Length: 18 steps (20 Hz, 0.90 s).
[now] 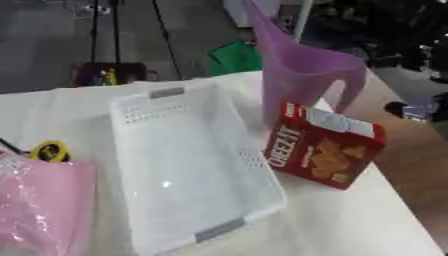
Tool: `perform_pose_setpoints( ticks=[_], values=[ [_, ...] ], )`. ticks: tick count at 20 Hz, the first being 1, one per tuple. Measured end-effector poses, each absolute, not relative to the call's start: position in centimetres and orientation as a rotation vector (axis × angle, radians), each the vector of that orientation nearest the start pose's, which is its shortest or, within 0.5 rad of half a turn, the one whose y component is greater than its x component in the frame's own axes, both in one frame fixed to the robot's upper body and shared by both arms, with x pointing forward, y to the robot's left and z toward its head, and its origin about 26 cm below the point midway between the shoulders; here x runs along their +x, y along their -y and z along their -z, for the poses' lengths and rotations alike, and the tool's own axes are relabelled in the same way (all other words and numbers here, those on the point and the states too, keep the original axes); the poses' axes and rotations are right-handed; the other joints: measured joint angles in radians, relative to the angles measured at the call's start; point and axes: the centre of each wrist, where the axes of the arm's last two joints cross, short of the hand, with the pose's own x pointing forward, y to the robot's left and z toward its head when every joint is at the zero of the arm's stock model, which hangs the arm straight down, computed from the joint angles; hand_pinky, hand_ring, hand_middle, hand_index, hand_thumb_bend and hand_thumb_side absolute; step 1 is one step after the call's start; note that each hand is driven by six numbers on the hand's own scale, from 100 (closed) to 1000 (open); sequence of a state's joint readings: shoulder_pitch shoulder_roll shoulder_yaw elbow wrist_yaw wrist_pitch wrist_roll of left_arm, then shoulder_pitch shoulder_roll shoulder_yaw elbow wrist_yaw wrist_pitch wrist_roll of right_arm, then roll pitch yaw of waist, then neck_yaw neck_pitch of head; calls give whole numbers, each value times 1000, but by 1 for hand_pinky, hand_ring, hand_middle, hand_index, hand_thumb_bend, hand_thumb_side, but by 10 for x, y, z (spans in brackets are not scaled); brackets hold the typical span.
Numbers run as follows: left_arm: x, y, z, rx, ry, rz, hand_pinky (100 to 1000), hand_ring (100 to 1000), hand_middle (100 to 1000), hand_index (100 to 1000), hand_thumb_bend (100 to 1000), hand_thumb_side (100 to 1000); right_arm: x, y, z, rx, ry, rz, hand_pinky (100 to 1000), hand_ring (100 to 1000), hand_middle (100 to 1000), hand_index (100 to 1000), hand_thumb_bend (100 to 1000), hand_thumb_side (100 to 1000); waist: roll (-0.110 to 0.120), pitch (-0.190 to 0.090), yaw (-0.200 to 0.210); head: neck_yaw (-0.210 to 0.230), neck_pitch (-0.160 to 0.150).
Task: Pick up objects on the table and place them in the box.
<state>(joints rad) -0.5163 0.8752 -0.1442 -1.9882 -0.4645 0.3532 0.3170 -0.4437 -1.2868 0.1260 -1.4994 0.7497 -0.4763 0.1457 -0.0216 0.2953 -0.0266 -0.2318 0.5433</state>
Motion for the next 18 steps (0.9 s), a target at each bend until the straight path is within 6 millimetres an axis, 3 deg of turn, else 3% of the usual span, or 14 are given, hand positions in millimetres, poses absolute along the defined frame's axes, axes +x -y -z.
perform_pose_setpoints(
  ticks=[6, 11, 18],
  values=[
    [300, -281, -296, 1359, 2145, 660, 831, 877, 902, 956, 100, 969, 332, 450, -306, -1308, 1205, -2018, 929, 991, 962, 1000, 461, 978, 1, 2, 2, -7, 0],
    [300, -280, -297, 1347, 2149, 656, 831, 876, 899, 956, 100, 970, 338, 452, -298, -1207, 1169, -2034, 974, 1000, 962, 1000, 535, 851, 1, 3, 5, -7, -9],
    [301, -278, -296, 1325, 2154, 651, 830, 875, 897, 956, 100, 970, 350, 456, -285, -1040, 1192, -1955, 985, 1000, 964, 1000, 570, 844, 1, 8, 9, -7, -16]
  ],
)
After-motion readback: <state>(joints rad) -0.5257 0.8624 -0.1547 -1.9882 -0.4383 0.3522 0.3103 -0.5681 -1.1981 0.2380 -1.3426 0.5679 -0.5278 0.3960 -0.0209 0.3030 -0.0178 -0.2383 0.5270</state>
